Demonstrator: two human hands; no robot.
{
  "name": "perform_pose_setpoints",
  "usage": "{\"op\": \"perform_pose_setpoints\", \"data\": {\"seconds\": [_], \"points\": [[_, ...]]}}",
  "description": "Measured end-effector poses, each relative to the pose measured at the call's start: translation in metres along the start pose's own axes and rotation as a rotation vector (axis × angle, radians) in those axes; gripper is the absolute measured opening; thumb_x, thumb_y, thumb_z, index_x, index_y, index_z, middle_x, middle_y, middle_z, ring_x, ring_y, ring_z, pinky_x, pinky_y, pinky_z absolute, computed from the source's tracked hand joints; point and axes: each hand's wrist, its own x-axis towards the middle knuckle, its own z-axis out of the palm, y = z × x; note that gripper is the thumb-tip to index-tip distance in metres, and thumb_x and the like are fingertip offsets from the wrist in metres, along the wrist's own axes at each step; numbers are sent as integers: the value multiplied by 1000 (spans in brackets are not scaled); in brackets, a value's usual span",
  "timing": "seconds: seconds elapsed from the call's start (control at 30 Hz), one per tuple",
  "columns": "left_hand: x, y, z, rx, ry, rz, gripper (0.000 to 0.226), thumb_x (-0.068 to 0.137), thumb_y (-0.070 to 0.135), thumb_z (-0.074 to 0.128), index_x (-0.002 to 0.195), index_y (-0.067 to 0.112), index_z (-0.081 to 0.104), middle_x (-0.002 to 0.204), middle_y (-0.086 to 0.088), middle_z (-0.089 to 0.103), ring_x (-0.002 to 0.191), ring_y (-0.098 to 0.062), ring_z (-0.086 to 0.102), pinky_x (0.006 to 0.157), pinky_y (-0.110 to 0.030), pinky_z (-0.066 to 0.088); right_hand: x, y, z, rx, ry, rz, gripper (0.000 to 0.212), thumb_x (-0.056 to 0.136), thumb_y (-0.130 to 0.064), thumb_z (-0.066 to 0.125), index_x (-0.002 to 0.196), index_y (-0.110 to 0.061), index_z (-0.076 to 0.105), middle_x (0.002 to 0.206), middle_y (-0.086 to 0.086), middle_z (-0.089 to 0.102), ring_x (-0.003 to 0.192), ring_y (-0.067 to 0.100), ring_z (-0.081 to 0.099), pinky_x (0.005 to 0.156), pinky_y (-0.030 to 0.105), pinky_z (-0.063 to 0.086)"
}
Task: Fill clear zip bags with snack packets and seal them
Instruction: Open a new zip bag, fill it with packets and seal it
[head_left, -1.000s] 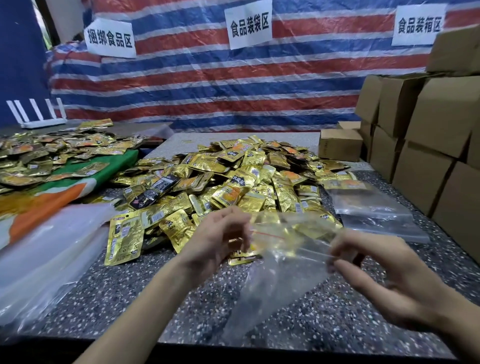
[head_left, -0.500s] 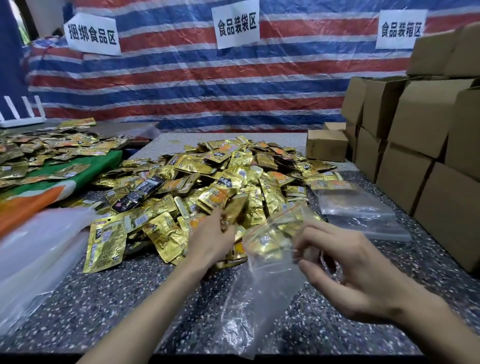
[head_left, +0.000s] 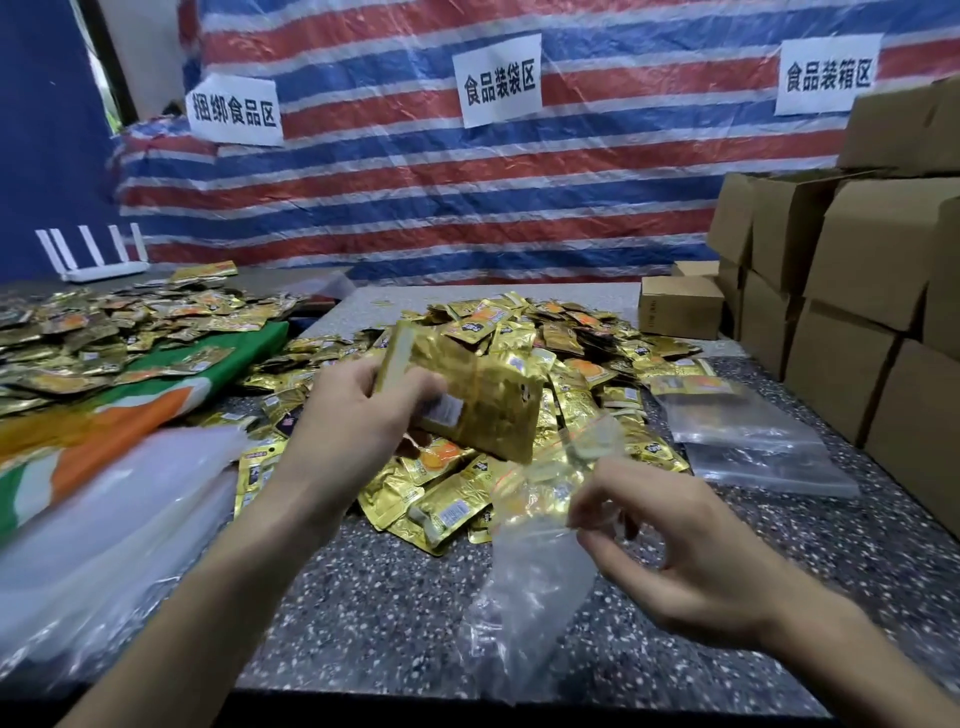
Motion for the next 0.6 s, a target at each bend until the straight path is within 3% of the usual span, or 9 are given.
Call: {"op": "perform_pose_setpoints", "data": {"seconds": [0.1, 0.17, 0.23, 0.3, 0.4, 0.53, 0.6], "points": [[-15, 12, 9, 84, -70, -37, 36, 69, 41, 65, 83, 8, 67, 84, -15, 71, 76, -26, 64, 80, -53, 55, 6, -8, 5, 40, 16, -45, 9, 83, -8, 65, 88, -16, 65, 81, -10, 62, 74, 5, 59, 63, 19, 47], [-21, 13, 17, 133, -125, -33, 42, 69, 44, 64, 82, 3, 65, 80, -15, 69, 70, -21, 59, 77, -48, 53, 9, -13, 8, 79, 8, -79, 9, 84, -6, 67, 88, -14, 67, 85, -9, 63, 77, 7, 60, 64, 26, 50], [-24, 10, 23, 258, -208, -23, 31, 80, 40, 64, 79, 9, 64, 69, 0, 64, 63, -11, 52, 66, -34, 45, 12, -18, 8, 98, -18, -102, 10, 84, -6, 69, 89, -14, 69, 89, -9, 64, 81, 10, 61, 67, 30, 51], [-24, 6, 28, 337, -266, -32, 21, 90, 29, 64, 77, 13, 63, 70, -2, 67, 62, -16, 55, 60, -37, 46, 13, -21, 8, 93, -33, -113, 10, 84, -6, 70, 90, -14, 70, 91, -8, 65, 83, 11, 61, 69, 32, 51], [-23, 3, 34, 372, -299, -7, 15, 89, 24, 69, 88, 9, 67, 84, -15, 71, 71, -30, 65, 68, -46, 53, 14, -21, 5, 87, 0, -94, 12, 83, -5, 70, 89, -16, 70, 90, -9, 65, 82, 13, 63, 68, 36, 52], [-20, 10, 32, 262, -302, 51, 42, 75, 36, 83, 110, 18, 69, 98, 2, 72, 85, -13, 68, 74, -29, 56, 12, -17, -6, 72, 117, -49, 13, 81, -1, 70, 86, -13, 71, 84, -8, 67, 78, 12, 65, 65, 33, 53], [-15, 16, 29, 144, -315, 86, 29, 85, 33, 74, 112, 24, 71, 95, -2, 74, 83, -14, 71, 73, -30, 60, 12, -16, -13, 66, 195, -27, 14, 80, -2, 70, 85, -14, 70, 81, -10, 67, 77, 9, 64, 66, 27, 51]]}}
